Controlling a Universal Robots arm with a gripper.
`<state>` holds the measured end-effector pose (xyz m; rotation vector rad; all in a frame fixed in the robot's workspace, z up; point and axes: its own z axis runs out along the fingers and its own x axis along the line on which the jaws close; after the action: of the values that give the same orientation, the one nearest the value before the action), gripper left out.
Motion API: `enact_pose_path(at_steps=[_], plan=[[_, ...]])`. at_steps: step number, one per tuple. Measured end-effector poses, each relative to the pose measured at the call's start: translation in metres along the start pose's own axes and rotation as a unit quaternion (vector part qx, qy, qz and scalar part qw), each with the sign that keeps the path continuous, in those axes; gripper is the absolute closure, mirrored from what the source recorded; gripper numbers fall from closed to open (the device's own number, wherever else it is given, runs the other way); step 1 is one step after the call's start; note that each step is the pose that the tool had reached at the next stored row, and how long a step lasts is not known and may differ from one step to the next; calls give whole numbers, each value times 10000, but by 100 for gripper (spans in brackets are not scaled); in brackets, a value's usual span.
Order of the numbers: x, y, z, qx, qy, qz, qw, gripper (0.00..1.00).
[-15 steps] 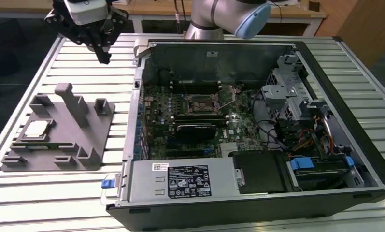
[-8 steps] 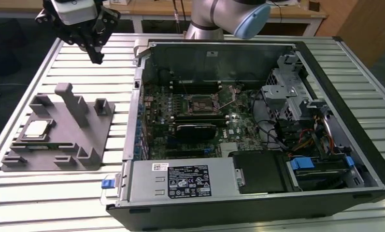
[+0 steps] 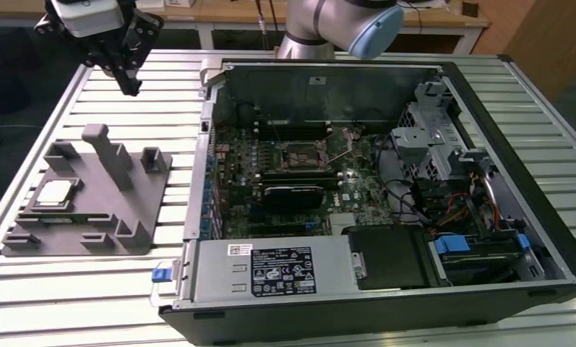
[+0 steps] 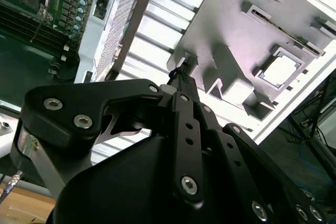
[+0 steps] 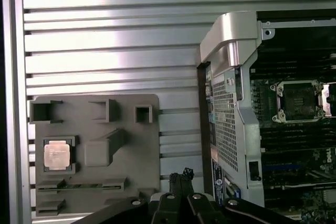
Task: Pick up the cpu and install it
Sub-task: 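Reach for the cpu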
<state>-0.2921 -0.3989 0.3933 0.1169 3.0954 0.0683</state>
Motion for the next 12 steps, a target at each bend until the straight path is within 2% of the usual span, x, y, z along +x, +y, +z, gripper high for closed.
enact_pose_path(at_steps=[12], plan=[[325, -25, 10, 0, 0, 0, 10000, 89]])
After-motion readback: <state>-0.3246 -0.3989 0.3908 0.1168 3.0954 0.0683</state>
